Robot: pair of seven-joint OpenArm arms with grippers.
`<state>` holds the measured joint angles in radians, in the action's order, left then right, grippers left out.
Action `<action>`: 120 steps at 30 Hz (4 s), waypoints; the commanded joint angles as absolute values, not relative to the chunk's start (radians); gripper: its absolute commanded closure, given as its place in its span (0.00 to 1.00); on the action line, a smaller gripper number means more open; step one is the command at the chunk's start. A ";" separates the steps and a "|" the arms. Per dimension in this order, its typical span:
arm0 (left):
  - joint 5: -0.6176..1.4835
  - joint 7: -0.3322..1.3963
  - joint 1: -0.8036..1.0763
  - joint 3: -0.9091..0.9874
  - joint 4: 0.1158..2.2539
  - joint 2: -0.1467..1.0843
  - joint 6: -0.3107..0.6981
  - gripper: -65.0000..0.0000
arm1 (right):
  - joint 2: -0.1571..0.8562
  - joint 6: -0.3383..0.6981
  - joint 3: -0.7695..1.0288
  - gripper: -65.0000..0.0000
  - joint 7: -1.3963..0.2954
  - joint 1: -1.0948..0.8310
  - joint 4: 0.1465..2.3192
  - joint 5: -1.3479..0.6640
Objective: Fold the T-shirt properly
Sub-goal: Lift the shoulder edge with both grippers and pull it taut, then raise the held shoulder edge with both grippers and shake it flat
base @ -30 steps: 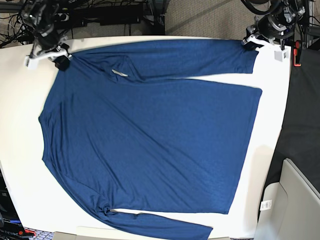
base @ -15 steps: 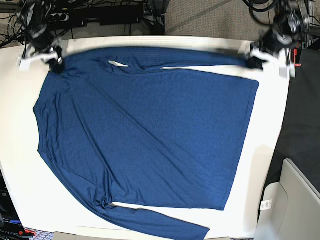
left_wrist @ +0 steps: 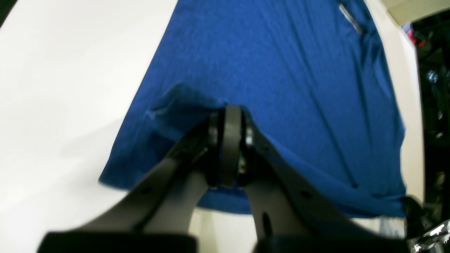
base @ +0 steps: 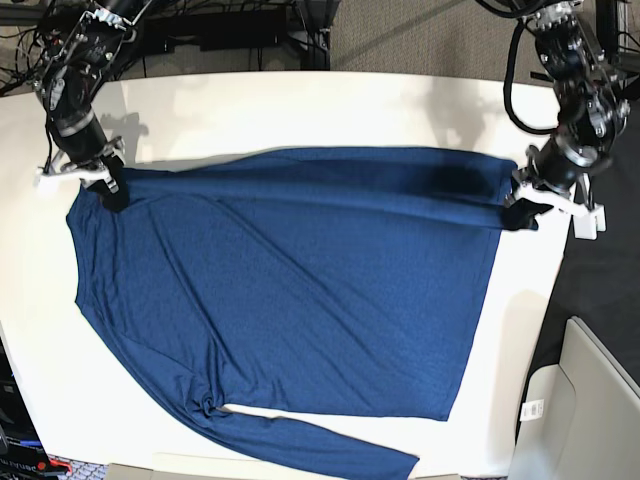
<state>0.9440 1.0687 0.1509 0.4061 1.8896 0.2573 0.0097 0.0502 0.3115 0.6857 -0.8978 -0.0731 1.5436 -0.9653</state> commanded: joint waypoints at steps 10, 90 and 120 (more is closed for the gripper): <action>0.957 1.049 0.087 0.409 1.643 0.272 0.010 0.95 | 0.062 0.318 0.690 1.00 -0.881 -0.051 1.524 -0.995; 0.957 1.132 0.048 0.397 1.805 0.271 0.010 1.00 | 0.110 0.568 0.746 1.00 -0.881 0.188 1.406 -0.891; 1.000 1.179 -0.128 0.387 1.445 0.329 0.005 0.68 | 0.133 0.567 0.750 0.66 -0.897 0.254 1.310 -0.885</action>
<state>0.9611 1.1774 -0.1108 0.3801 1.4174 0.3164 -0.0017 0.1188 0.5545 0.7502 -0.9123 0.2405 1.2926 -0.8665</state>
